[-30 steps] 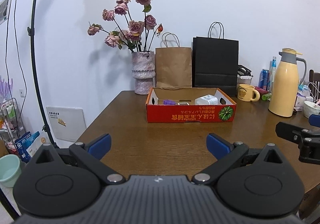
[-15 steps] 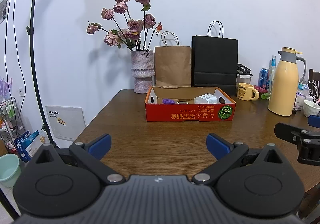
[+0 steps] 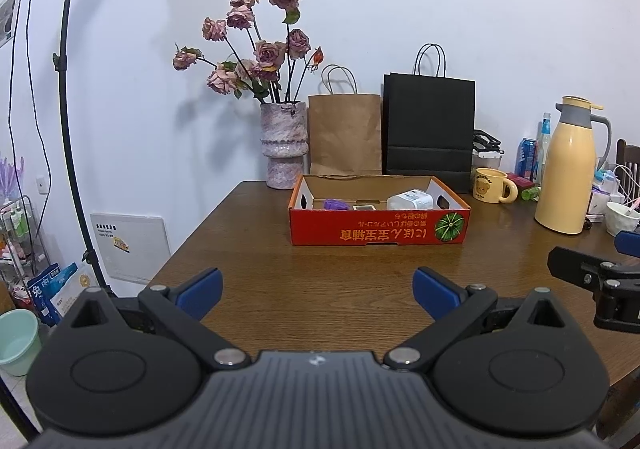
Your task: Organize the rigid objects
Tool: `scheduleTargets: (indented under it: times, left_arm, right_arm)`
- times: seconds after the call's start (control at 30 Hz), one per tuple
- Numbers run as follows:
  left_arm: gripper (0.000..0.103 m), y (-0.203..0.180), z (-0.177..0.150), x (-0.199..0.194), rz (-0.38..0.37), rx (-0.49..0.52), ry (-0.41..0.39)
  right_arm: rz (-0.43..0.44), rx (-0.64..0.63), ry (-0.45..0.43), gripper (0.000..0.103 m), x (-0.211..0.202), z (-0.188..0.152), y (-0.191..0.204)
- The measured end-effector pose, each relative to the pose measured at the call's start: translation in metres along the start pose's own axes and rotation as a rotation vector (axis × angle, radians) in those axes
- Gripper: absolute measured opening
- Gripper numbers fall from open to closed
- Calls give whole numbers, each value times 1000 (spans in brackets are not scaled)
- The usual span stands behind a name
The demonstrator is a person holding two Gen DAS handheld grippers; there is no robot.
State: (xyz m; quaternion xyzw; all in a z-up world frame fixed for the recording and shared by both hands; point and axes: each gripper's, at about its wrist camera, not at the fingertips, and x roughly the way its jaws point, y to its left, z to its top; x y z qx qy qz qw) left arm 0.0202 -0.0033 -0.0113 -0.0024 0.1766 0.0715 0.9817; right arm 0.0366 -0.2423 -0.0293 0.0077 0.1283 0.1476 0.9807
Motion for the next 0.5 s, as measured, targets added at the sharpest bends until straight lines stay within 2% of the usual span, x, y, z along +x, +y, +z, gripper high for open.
scheduleTargets:
  times: [0.5]
  left_arm:
    - [103, -1, -1, 1, -8, 4, 0]
  right_arm:
    - [0, 0, 0, 103, 0, 0, 0]
